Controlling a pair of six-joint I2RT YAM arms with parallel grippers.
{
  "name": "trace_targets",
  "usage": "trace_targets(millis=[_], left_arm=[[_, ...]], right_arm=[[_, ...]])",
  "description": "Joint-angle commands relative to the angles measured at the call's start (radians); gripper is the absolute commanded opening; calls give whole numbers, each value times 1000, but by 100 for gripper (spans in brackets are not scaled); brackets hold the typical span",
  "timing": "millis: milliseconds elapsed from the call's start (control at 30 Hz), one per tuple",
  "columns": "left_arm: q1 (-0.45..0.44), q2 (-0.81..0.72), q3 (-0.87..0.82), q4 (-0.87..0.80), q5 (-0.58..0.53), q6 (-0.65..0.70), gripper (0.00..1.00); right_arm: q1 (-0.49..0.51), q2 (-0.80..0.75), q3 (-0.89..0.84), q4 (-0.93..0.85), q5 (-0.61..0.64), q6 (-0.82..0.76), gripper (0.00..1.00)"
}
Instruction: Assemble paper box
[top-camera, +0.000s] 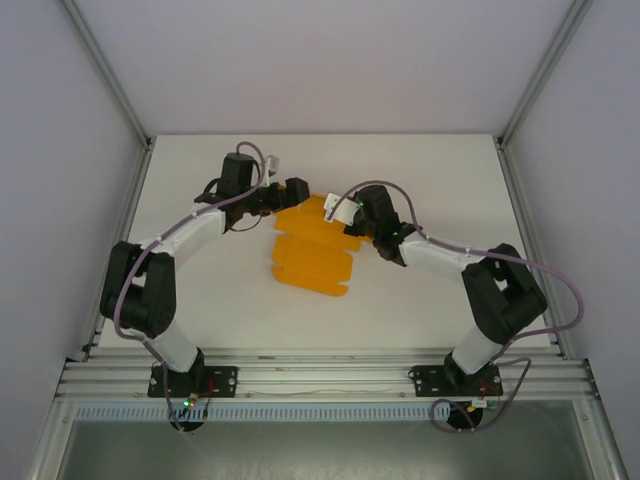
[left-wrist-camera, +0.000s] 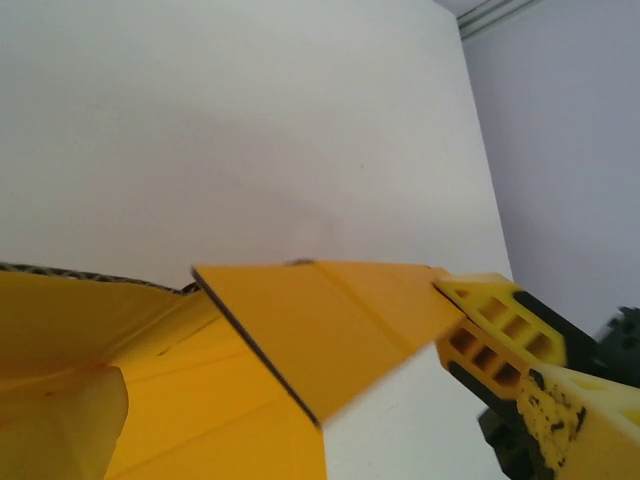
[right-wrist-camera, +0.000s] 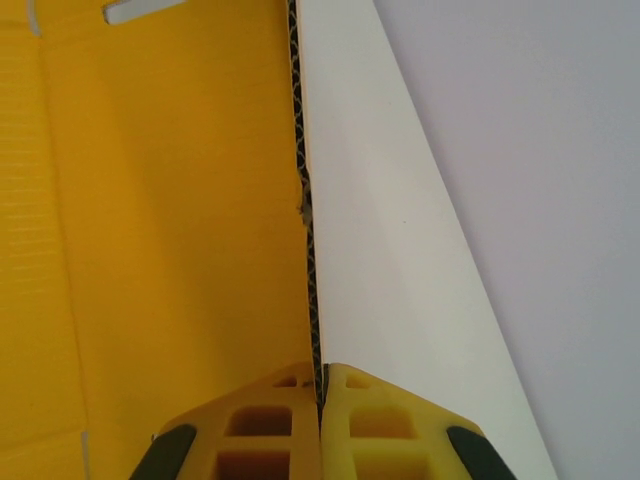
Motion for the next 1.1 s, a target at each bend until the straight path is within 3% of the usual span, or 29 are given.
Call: trace_targets(millis=[0, 200, 333, 500, 733, 900, 1000, 1067], left_arm=[[26, 30, 41, 77, 18, -13, 100], [33, 65, 12, 225, 158, -74, 98], [32, 58, 10, 233, 160, -73, 96], [30, 76, 34, 195, 173, -74, 65], [29, -29, -57, 93, 11, -47, 63], [30, -82, -84, -2, -117, -66, 57], [29, -86, -88, 3, -111, -75, 54], [27, -82, -86, 7, -95, -83, 46]], right_arm=[[5, -51, -12, -1, -93, -12, 0], [8, -61, -9, -26, -154, 3, 0], [9, -61, -20, -3, -160, 4, 0], [18, -61, -12, -2, -157, 4, 0], [18, -66, -24, 23, -63, 10, 0], [19, -74, -46, 82, -34, 27, 0], [18, -71, -39, 73, -35, 40, 0], [19, -66, -39, 75, -35, 45, 0]])
